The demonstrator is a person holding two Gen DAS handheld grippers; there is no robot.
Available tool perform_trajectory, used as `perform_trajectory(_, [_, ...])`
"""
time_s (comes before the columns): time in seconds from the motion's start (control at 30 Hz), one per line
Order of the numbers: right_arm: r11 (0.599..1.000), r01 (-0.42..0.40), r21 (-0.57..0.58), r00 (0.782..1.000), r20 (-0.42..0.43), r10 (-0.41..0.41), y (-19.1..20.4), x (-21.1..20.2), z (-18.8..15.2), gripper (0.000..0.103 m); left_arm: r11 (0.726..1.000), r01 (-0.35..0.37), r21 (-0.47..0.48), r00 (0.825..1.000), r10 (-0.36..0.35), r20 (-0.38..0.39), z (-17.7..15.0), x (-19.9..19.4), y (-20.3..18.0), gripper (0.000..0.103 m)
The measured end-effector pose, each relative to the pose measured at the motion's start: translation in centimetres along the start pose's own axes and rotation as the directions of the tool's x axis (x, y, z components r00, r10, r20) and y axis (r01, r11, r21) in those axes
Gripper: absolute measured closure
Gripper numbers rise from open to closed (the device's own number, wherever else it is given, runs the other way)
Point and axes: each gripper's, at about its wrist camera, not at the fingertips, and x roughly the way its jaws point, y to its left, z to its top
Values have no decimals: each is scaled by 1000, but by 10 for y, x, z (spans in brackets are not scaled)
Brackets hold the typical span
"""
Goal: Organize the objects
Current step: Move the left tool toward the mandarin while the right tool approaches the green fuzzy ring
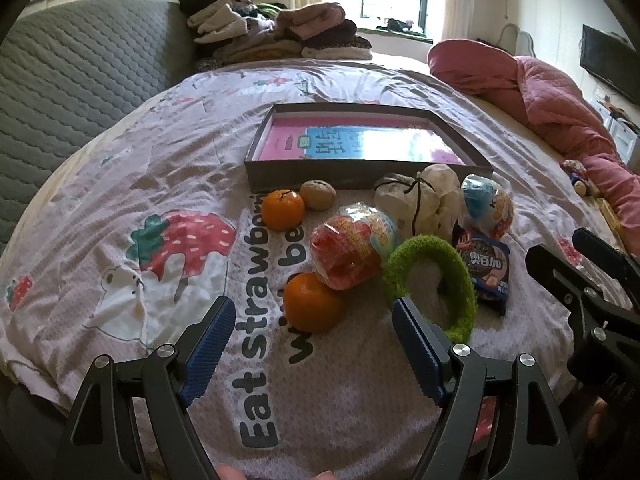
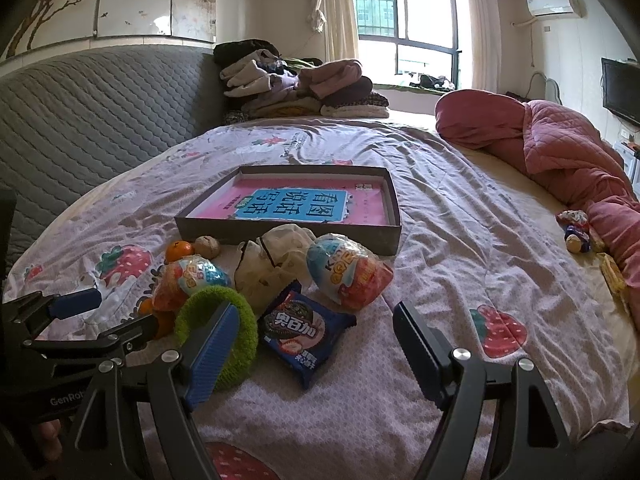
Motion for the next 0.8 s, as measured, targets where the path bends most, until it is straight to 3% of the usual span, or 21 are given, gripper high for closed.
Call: perform_trajectory(0.8, [996,-77,-43,995,-65,74,11,4,-10,24,1000,-3,-20,999,2,-51,-15,6,19,21])
